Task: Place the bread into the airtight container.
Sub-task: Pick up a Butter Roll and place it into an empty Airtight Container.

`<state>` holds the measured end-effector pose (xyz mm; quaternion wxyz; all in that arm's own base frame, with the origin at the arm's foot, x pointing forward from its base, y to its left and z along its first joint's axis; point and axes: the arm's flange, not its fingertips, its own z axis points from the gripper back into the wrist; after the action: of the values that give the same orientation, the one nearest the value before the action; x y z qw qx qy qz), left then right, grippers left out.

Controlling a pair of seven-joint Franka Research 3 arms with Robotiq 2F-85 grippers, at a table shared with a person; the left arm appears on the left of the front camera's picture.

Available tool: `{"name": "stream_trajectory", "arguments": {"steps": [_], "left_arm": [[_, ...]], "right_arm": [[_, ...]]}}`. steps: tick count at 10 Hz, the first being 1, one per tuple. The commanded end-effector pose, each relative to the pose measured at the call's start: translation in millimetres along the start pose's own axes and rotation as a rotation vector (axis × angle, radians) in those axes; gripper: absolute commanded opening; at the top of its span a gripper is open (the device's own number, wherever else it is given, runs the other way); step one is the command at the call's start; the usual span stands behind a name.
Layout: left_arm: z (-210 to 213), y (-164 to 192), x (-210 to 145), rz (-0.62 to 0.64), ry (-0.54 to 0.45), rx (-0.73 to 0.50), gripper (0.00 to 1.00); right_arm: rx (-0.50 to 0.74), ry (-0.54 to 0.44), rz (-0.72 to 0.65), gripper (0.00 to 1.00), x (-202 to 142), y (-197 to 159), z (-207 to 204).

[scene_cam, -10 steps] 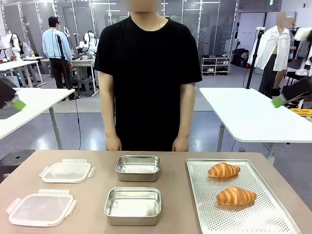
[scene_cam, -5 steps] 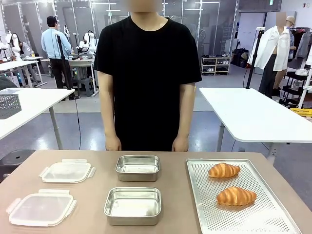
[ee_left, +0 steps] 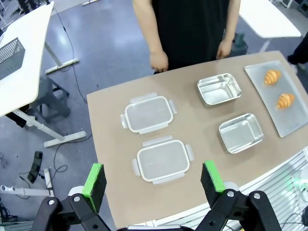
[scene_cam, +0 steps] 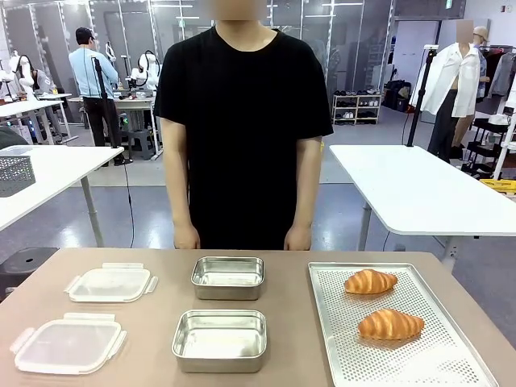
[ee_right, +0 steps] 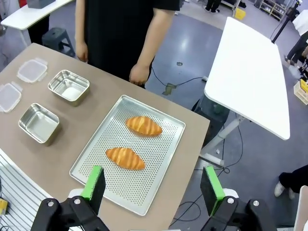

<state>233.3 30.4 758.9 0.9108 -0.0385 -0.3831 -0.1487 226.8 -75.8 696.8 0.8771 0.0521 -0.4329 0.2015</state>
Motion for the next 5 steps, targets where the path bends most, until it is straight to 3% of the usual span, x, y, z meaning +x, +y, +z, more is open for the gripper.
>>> {"name": "stream_trajectory", "arguments": {"steps": [1,5], "left_arm": [[1.3,0.9,-3.8,0.035,0.015,0.038,1.0],[0.4,2.9,-1.1,0.01,0.0,0.003,1.0]], "right_arm": [[-0.032,0.022,-0.027,1.0,-0.5,-6.6,1.8],[-0.008,0.003,-0.007,1.0,-1.7,-3.3,0.5]]}}
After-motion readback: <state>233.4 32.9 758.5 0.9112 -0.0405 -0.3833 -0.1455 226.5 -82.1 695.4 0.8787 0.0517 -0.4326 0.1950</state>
